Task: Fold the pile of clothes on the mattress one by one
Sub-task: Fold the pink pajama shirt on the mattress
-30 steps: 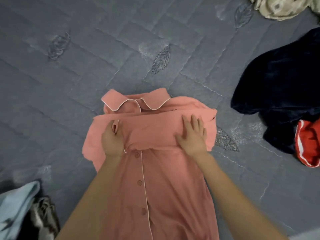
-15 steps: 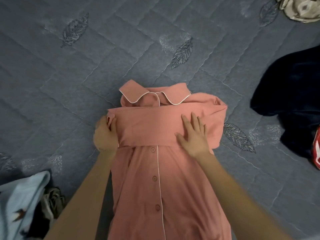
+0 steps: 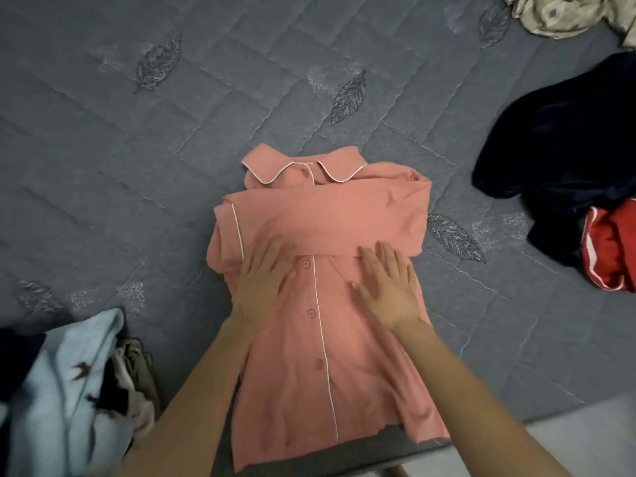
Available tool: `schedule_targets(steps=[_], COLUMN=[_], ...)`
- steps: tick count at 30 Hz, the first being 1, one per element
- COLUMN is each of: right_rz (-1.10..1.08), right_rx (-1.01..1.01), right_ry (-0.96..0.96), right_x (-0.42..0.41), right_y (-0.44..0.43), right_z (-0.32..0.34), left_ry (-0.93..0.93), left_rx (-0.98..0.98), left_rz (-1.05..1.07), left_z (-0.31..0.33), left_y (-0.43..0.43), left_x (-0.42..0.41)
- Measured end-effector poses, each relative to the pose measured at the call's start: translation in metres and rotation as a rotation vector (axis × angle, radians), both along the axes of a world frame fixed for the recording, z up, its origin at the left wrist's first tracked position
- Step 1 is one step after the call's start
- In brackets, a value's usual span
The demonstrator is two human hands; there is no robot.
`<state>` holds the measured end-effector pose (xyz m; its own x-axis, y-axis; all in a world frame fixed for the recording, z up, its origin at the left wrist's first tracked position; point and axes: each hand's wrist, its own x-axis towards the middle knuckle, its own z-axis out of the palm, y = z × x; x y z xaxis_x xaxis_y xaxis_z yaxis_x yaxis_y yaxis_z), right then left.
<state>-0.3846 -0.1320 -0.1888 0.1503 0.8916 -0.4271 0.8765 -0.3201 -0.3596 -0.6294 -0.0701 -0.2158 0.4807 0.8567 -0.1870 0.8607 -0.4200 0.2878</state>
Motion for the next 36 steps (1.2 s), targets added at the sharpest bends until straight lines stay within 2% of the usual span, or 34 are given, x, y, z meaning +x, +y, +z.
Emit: schedule_targets(steps=[7, 11, 15, 19, 21, 23, 25, 27, 30, 32, 36], right_rz=[0.059, 0.095, 0.074, -0.005, -0.040, -0.120, -0.262, -0.425, -0.609, -0.623, -0.655], right_rx=[-0.068, -0.047, -0.049, -0.218, -0.294, -0.283, -0.208, -0.185, -0.305, -0.344, -0.217], right_ry=[0.033, -0.002, -0.043, -0.045, -0.022, 0.028, 0.069, 0.104, 0.205, 0.247, 0.432], right_x=[-0.001, 0.005, 0.023, 0.041, 0.046, 0.048, 0.047, 0.046, 0.045, 0.041, 0.026], right_y=[-0.066, -0.109, -0.156, -0.193, -0.208, -0.220, -0.228, -0.232, -0.233, -0.235, -0.222], right_z=[0.004, 0.001, -0.002, -0.008, -0.012, -0.015, -0.018, -0.020, -0.020, -0.020, -0.006], left_ry=[-0.013, 0.053, 0.129, 0.136, 0.037, -0.095, -0.084, -0.178, -0.329, -0.445, -0.760], left_rx=[0.024, -0.072, -0.120, -0.253, -0.286, -0.258, -0.297, -0.381, -0.519, -0.517, -0.395], left_rz=[0.026, 0.134, 0.312, 0.623, 0.885, 1.109, 1.208, 1.287, 1.333, 1.327, 1.314], left_z=[0.010, 0.000, 0.003, 0.000, 0.002, 0.001, -0.002, -0.006, 0.005, 0.006, 0.020], left_y=[-0.097, -0.155, -0.208, -0.247, -0.261, -0.269, -0.274, -0.280, -0.286, -0.289, -0.281], left_x=[0.003, 0.002, 0.003, -0.006, -0.010, -0.017, -0.025, -0.034, -0.027, -0.019, 0.006])
